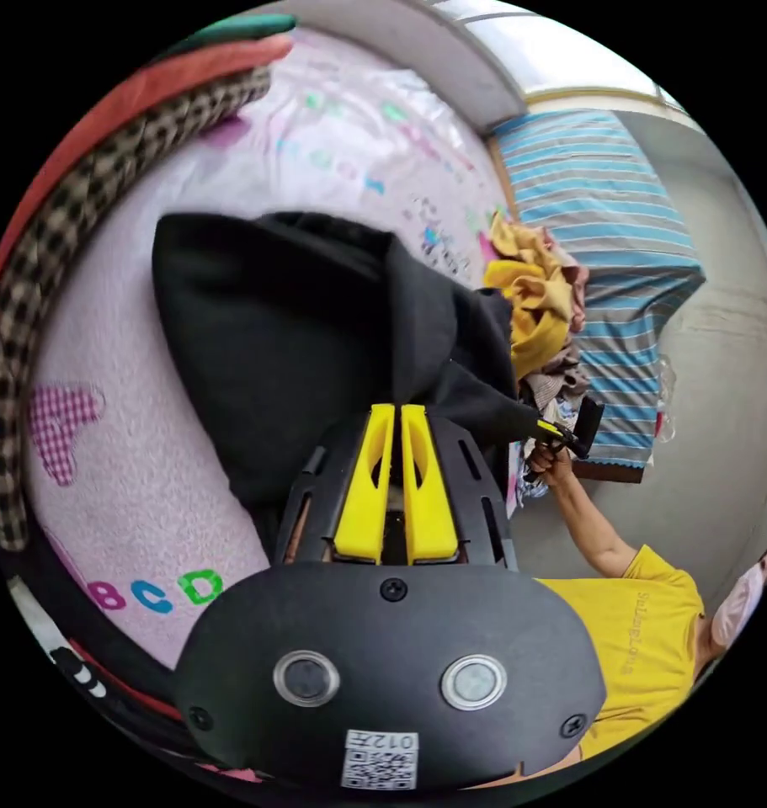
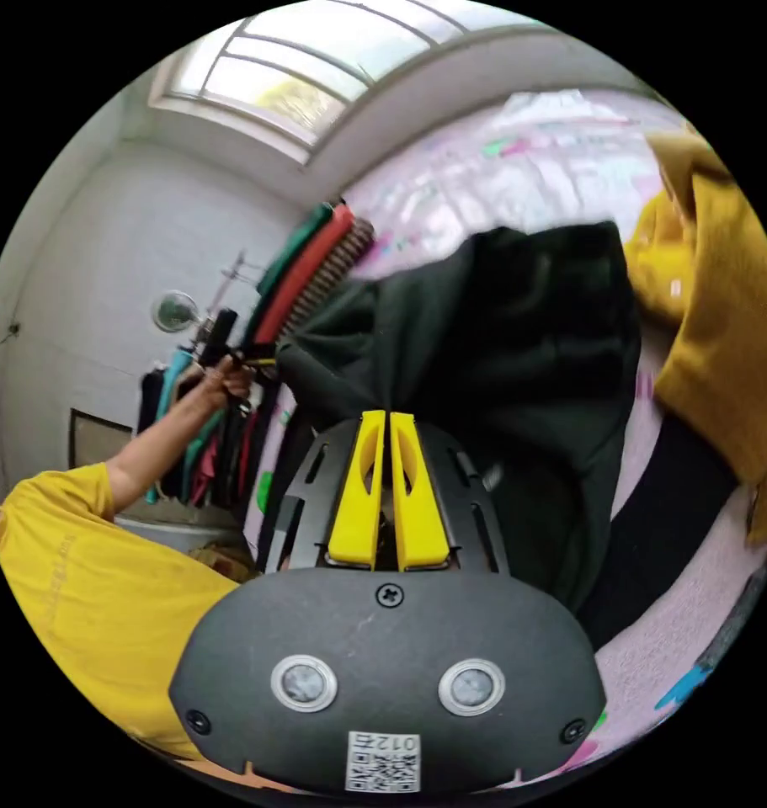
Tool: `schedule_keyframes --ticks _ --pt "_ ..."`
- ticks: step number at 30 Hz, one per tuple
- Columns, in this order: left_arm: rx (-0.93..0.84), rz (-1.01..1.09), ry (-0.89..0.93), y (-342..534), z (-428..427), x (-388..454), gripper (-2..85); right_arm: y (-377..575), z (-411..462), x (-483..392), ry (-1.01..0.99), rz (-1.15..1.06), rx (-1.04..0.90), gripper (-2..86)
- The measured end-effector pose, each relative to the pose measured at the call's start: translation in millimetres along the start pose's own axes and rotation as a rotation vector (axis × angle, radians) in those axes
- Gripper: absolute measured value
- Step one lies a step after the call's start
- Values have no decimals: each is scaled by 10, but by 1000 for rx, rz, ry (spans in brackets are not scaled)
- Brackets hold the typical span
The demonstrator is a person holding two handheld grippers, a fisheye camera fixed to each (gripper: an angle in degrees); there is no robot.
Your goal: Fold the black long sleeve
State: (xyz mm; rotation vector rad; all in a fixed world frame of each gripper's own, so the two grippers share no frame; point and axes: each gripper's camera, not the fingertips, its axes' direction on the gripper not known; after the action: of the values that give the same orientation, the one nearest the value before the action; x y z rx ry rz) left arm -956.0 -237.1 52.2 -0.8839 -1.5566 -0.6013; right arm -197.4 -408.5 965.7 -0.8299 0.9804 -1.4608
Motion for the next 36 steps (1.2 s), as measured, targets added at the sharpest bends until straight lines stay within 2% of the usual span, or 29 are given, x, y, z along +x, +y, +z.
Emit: schedule_keyframes --ticks 2,6,12,18,20,22,24,26,28,30,32,35,36 --pt "-8 -83 50 138 185 -198 1 235 316 159 33 88 -49 14" --pt "126 -106 124 301 63 -177 2 302 154 289 -75 204 70 28" --pt "329 4 -287 411 -366 575 4 22 -311 223 40 217 214 67" --pt "176 98 -505 -2 84 1151 2 -642 141 180 130 237 134 78" --pt "39 61 -597 -116 428 1156 1 -857 409 173 214 243 42 36" --pt "-19 34 -700 -85 626 1116 1 -959 415 198 329 253 78 16" --pt "-11 7 -673 22 707 1056 2 -1007 302 290 391 271 162 11" --pt "53 -36 -543 185 611 1035 4 -1056 318 459 270 298 113 11" --pt "104 -37 -491 332 485 1121 8 -997 323 299 284 208 114 17" --pt "190 84 -487 532 352 1386 18 -856 386 -12 253 64 86 32" --pt "218 355 -497 808 316 1896 45 -513 521 -542 189 -157 30 81" --pt "99 675 -643 1125 588 2514 91 14 806 -1157 233 -400 -72 121" --pt "74 722 -690 1181 669 2608 98 108 892 -1254 266 -442 -96 126"
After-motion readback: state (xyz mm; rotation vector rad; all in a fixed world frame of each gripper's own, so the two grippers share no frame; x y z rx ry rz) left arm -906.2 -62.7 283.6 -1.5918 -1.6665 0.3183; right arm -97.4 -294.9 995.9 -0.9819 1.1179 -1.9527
